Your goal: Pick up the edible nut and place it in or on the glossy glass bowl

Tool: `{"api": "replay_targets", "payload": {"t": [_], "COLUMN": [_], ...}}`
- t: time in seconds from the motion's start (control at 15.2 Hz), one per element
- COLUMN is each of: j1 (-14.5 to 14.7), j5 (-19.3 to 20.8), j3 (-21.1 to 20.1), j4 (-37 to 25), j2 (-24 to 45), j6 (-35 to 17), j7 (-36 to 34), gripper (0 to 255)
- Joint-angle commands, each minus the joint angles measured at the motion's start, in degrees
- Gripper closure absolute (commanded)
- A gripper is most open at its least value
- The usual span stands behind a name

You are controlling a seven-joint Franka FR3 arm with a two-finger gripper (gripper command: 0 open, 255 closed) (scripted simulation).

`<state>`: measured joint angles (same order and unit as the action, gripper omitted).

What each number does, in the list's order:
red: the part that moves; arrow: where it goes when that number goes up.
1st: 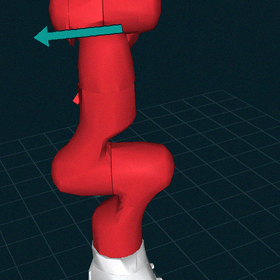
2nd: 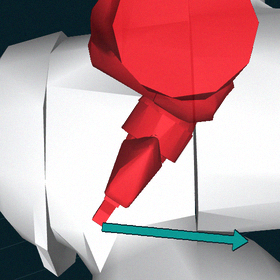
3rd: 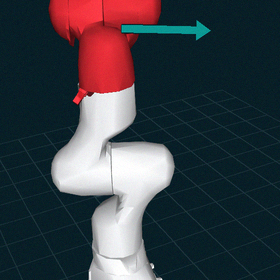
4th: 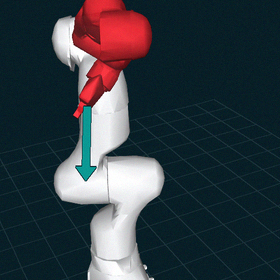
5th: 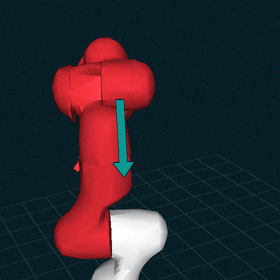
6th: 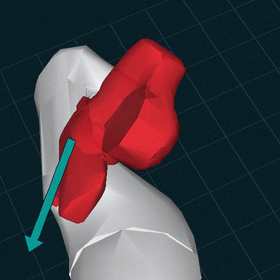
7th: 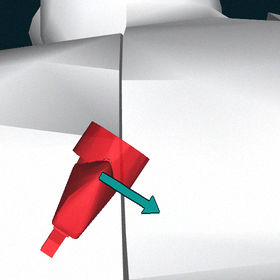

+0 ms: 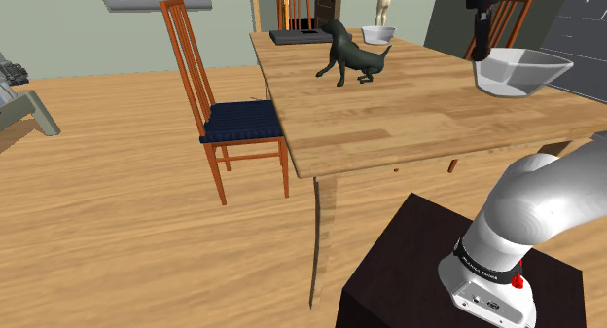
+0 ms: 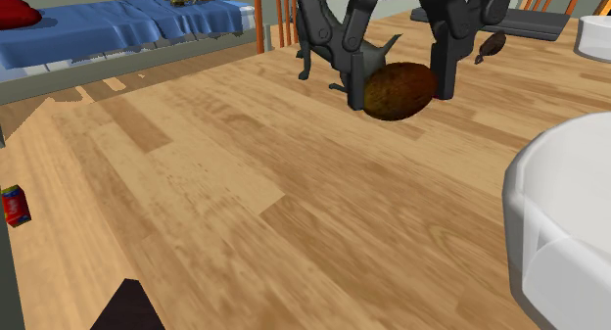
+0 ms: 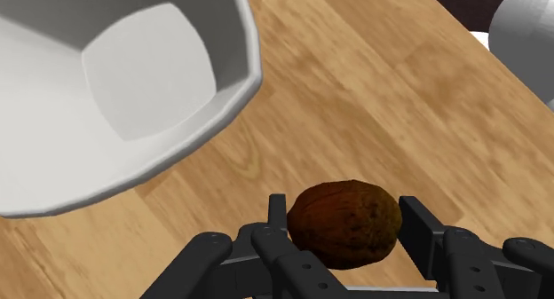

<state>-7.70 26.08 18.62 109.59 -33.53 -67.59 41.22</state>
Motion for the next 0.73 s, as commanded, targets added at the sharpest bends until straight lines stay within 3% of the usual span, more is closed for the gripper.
{"api": "replay_targets", "payload": {"t": [0.0,0.66], "j1": [0.05,0.29], "j5": [-0.03,-0.02], "j3": [-0.15,-0.54], "j4": [-2.37,-13.93], "j2": [0.82,5.5], "j6": [1.48,7.98], "j7": [0.66,3.84], "gripper": [255,255]}}
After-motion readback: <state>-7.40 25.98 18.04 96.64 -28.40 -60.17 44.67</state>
